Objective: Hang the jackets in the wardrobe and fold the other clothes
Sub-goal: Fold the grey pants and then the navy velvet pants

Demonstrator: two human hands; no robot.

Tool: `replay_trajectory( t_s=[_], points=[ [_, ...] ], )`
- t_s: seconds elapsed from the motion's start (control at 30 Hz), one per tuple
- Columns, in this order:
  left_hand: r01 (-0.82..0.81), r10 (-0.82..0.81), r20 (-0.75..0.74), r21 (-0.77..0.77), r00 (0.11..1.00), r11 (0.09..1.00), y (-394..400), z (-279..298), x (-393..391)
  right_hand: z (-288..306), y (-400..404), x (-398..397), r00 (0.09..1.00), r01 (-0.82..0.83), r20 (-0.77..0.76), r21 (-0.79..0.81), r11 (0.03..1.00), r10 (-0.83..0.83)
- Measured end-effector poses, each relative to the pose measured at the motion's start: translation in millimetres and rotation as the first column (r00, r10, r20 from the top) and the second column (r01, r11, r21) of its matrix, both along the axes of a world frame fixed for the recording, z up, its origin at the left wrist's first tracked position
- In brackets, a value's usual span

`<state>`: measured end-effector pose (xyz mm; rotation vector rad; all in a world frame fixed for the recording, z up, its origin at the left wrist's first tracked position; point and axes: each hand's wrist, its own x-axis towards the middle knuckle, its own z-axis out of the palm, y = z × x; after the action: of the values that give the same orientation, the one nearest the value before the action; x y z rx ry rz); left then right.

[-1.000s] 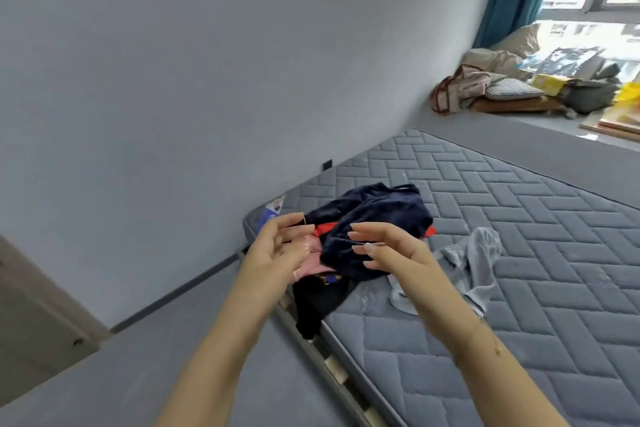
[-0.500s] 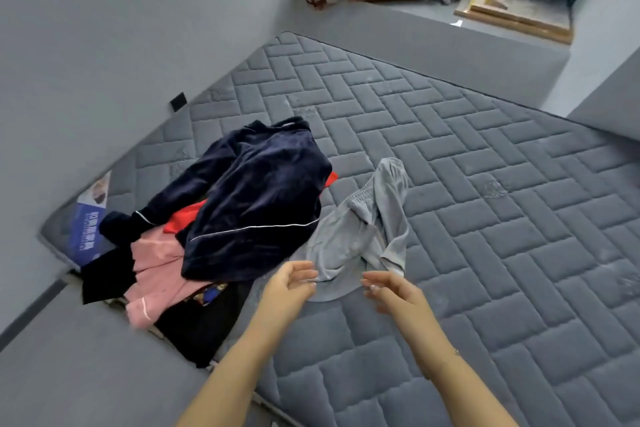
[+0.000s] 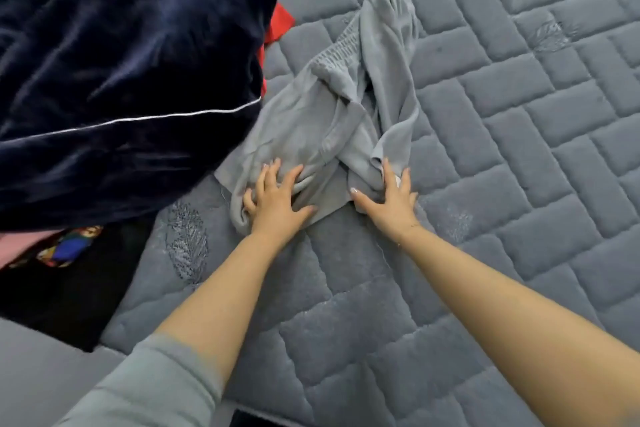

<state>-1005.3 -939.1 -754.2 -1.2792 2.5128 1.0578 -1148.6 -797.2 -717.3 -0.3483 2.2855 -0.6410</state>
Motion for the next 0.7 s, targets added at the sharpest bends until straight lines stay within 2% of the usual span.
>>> replay_trajectory(
  t_s=[0.07,0.13,0.17,0.23,0.33,0.43,0.57,0.7],
  points=[
    [-0.134,0.112,-0.156,-0.136,0.981,0.982,8.9,-7.2,4.8,-13.5,-5.2,1.0,0.992,0.030,-0.126,0.022,0.999,-0.027],
    [-0.304,0.253,-0.312,-0.129,0.916,0.944,11.1,-4.5,9.6,-17.2,-2.6,1.6,0.942,0.147,-0.294,-0.078,0.986,-0.163],
    [-0.349,0.298,-0.348,-0.094,0.889,0.932,9.2,-1.5,12.3,-15.9,2.3,1.3,0.918,0.197,-0.320,-0.139,0.971,-0.232],
    [-0.313,0.278,-0.337,-0.054,0.900,0.948,4.2,7.9,17.9,-8.8,16.6,-0.7,0.899,0.268,-0.289,-0.229,0.936,-0.328],
    [-0.172,0.194,-0.279,0.104,0.940,0.980,16.1,26.5,27.1,9.2,51.8,3.5,0.900,0.354,-0.160,-0.277,0.894,-0.406],
    [-0.144,0.196,-0.128,0.334,0.972,0.931,55.4,42.7,48.3,22.2,110.8,15.3,0.875,0.445,-0.097,-0.225,0.867,-0.474],
    [-0.114,0.071,0.103,0.526,0.992,0.843,132.2,60.0,85.9,31.6,210.8,37.6,0.860,0.510,-0.029,0.004,0.860,-0.510],
    [-0.206,-0.104,0.371,0.702,0.923,0.682,195.1,76.7,111.8,40.6,277.2,52.5,0.892,0.385,0.103,0.339,0.859,-0.440]
  ],
)
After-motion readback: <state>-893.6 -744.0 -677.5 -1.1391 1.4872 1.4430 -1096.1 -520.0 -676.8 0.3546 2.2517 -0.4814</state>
